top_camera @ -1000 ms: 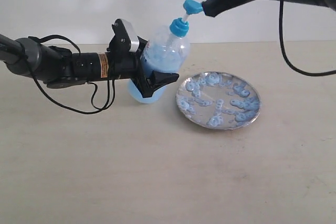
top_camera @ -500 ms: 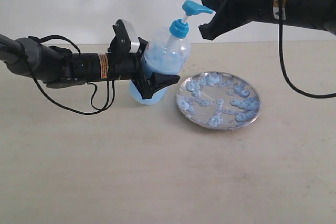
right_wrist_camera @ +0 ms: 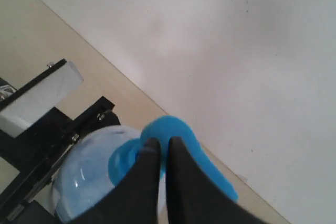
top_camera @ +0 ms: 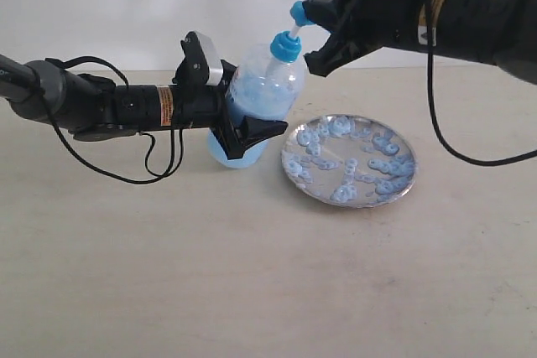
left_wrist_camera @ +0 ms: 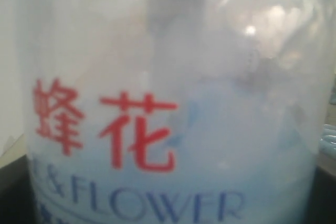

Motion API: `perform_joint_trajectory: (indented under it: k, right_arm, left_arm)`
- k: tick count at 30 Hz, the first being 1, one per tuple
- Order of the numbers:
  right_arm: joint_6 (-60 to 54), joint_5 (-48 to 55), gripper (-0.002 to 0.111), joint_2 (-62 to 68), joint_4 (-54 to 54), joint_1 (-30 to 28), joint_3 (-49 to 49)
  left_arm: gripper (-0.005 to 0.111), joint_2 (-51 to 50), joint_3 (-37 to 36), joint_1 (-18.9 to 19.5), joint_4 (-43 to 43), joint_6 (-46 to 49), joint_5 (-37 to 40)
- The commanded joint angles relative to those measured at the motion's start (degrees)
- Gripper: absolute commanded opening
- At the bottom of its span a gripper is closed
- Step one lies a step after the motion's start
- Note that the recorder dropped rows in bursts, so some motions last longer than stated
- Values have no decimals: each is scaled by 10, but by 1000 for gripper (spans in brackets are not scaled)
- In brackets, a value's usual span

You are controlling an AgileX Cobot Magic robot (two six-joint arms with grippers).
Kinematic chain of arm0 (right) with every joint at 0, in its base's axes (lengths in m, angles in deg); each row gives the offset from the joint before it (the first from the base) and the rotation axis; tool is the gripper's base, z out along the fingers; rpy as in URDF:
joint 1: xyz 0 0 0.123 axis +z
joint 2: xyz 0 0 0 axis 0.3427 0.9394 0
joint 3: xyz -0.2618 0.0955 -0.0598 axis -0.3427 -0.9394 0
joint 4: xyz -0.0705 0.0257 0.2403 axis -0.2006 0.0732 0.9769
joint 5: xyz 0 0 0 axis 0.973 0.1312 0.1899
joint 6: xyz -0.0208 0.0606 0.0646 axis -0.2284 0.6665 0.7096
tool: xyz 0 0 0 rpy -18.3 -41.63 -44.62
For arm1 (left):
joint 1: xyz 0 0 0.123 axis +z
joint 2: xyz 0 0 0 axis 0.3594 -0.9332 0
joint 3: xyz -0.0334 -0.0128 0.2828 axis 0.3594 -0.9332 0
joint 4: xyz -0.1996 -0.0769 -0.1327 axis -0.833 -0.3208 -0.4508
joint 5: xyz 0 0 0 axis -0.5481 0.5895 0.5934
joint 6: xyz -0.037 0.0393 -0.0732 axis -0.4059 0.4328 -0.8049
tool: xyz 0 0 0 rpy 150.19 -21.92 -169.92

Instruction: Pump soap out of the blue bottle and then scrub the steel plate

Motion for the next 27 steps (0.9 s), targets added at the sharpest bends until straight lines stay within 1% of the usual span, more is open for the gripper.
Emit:
perform_joint_trajectory:
  k: [1, 6, 13, 16, 19, 27]
  right_arm:
    - [-7, -9, 0, 18, 11, -1, -1]
    - [-8, -14, 0, 26, 11, -1, -1]
    - [-48, -138, 0, 8, 21, -1, -1]
    - [-75, -138, 0, 5, 73, -1, -1]
    - [-102, -116, 0, 12, 123, -1, -1]
    - [-91, -101, 0, 35, 109, 5, -1]
  left_arm:
    - [4, 2, 0, -2, -4, -6, -21]
    - [4, 2, 0, -2, -4, -6, -21]
    - [4, 2, 0, -2, -4, -6, -23]
    - [4, 2, 0, -2, -4, -6, -23]
    - [4, 2, 0, -2, -4, -6, -23]
    - [4, 2, 0, -2, -4, -6, -23]
